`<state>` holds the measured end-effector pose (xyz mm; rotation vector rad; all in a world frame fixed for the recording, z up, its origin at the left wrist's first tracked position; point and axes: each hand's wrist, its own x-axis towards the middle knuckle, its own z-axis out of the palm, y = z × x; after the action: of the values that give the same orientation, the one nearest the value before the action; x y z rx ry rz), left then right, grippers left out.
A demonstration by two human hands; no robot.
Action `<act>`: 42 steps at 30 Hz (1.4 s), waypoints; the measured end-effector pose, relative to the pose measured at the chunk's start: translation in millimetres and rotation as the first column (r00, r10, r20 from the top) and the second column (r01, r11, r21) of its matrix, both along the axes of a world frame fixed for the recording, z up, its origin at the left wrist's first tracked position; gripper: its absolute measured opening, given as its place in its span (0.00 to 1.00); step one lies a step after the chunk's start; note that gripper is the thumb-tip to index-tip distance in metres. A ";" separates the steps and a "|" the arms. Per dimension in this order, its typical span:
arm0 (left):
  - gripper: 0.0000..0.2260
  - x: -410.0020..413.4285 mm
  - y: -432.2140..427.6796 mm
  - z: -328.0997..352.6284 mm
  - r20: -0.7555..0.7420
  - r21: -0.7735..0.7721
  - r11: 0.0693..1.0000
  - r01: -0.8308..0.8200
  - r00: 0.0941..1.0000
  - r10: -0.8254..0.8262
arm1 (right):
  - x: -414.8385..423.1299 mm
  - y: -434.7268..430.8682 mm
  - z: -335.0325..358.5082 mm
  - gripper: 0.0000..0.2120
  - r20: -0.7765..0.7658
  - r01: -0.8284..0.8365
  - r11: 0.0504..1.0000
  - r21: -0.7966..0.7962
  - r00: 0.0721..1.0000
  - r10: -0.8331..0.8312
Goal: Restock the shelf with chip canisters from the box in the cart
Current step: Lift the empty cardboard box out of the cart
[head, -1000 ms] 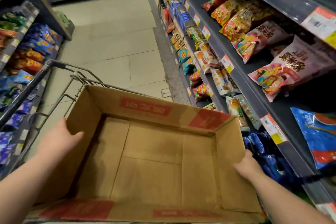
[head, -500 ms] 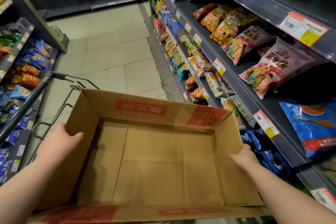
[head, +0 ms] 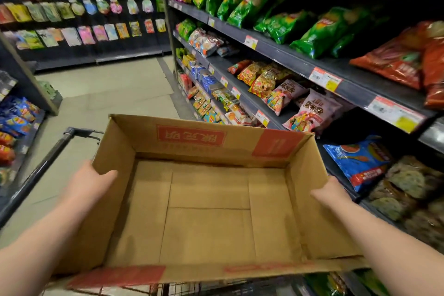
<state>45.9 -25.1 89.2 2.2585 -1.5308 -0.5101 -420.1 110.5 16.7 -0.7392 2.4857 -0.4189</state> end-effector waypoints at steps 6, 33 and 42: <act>0.19 12.0 8.9 23.0 -0.109 -0.084 0.987 0.134 0.984 -0.143 | 13.1 47.4 49.2 0.32 -0.078 0.094 0.990 -0.102 0.992 -0.102; 0.23 -70.5 107.8 53.1 -0.206 -0.223 0.791 0.569 0.766 -0.609 | 88.4 355.0 98.0 0.32 -0.167 0.600 0.781 -0.175 0.763 -0.624; 0.25 -112.1 174.0 46.1 -0.082 -0.208 0.653 0.729 0.652 -0.754 | 138.0 472.8 99.7 0.32 -0.163 0.737 0.655 -0.167 0.635 -0.755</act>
<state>-66.2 148.9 135.3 1.3258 -2.2900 -0.7277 -282.1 583.3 116.4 0.3178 2.9167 -0.7693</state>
